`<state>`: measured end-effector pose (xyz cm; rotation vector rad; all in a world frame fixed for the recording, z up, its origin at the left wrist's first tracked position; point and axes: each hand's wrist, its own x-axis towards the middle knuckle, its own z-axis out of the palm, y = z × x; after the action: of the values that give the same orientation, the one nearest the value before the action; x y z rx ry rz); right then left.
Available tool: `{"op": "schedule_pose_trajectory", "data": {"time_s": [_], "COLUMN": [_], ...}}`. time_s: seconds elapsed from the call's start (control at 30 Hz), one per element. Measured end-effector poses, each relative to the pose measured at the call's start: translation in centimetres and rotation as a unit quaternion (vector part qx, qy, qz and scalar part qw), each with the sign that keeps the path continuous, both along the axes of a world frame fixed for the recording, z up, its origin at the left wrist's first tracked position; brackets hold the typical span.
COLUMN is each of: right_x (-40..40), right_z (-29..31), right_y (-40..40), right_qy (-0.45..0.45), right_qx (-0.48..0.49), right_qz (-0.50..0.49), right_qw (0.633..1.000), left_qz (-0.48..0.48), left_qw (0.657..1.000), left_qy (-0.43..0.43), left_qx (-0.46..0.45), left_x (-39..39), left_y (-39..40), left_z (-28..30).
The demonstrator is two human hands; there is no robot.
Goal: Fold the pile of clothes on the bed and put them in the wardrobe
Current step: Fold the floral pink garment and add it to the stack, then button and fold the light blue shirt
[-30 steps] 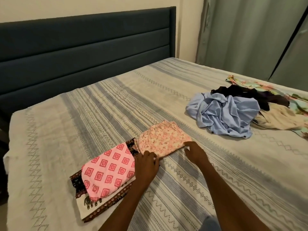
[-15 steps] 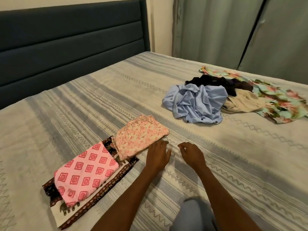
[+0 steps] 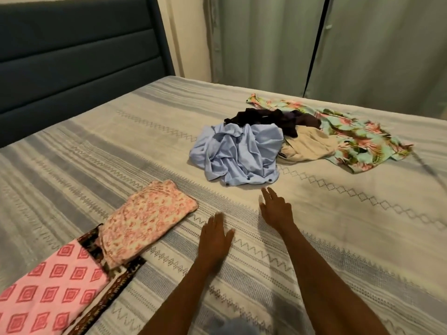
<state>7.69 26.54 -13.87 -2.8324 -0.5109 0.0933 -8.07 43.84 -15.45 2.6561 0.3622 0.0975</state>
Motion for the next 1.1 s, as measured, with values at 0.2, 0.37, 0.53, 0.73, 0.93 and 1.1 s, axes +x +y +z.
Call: {"op": "schedule_pose_trajectory", "data": {"time_s": [0.2,0.37,0.53,0.73,0.93,1.1], "right_x": [4.6,5.0,1.4,-7.1,-16.3,-24.9], "right_z": [-2.3,-0.8,-0.2,-0.9,-0.8,-1.6], "right_y": [4.6,4.9,1.6,-6.0,-15.1,-22.5], "right_qy": [-0.112,-0.073,-0.084,-0.061,-0.076,-0.128], "right_qx": [-0.049,-0.074,-0.038,-0.096,-0.047,0.022], "right_qz": [0.019,0.036,-0.012,-0.063,-0.122,-0.205], "right_qw": [0.992,0.994,0.996,0.991,0.988,0.970], "left_qz": [-0.001,0.004,-0.006,-0.016,0.087,0.076], "left_qw": [0.998,0.998,0.998,0.995,0.974,0.963], "left_qy": [0.003,0.011,0.027,0.097,-0.073,0.019], "left_qx": [0.057,0.067,0.056,0.008,-0.194,-0.258], "left_x": [-0.2,-0.3,-0.6,-0.1,-2.0,-2.8], "left_y": [-0.3,-0.5,-0.5,-0.6,-4.9,-10.2], "left_z": [-3.8,-3.9,-3.2,-0.2,4.7,5.2]}}
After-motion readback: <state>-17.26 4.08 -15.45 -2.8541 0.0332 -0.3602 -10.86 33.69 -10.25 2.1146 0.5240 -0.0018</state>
